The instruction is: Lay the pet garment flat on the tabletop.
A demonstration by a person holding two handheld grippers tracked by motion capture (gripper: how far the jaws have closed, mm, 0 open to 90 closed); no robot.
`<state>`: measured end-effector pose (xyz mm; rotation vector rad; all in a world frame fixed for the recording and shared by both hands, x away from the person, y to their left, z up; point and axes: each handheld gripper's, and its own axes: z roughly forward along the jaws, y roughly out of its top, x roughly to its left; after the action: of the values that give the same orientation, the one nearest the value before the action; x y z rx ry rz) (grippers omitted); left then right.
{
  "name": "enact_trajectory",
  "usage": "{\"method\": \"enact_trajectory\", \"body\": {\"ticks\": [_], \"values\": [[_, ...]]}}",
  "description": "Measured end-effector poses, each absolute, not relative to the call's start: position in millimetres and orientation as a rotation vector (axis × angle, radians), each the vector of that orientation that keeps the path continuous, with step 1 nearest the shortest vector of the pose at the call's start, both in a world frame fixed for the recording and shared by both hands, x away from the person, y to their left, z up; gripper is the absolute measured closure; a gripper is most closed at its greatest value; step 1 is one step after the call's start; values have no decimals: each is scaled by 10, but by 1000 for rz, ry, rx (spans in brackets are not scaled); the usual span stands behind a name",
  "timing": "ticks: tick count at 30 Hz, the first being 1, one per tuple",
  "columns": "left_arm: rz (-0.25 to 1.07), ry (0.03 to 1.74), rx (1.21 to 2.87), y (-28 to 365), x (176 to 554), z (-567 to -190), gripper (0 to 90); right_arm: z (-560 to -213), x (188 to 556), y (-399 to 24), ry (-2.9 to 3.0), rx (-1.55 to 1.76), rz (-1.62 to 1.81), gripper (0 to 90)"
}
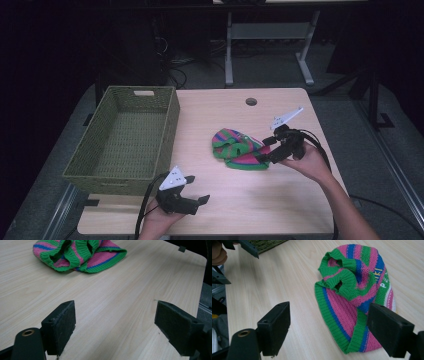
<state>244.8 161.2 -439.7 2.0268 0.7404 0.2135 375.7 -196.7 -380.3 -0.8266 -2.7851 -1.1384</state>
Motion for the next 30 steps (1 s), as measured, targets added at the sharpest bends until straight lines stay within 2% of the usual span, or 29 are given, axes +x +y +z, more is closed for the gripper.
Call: {"method": "enact_trajectory", "body": {"ticks": [30], "values": [[210, 733, 2024, 1612, 2461, -4389, 168, -3958, 4368, -1544, -2800, -873, -966, 206]]}}
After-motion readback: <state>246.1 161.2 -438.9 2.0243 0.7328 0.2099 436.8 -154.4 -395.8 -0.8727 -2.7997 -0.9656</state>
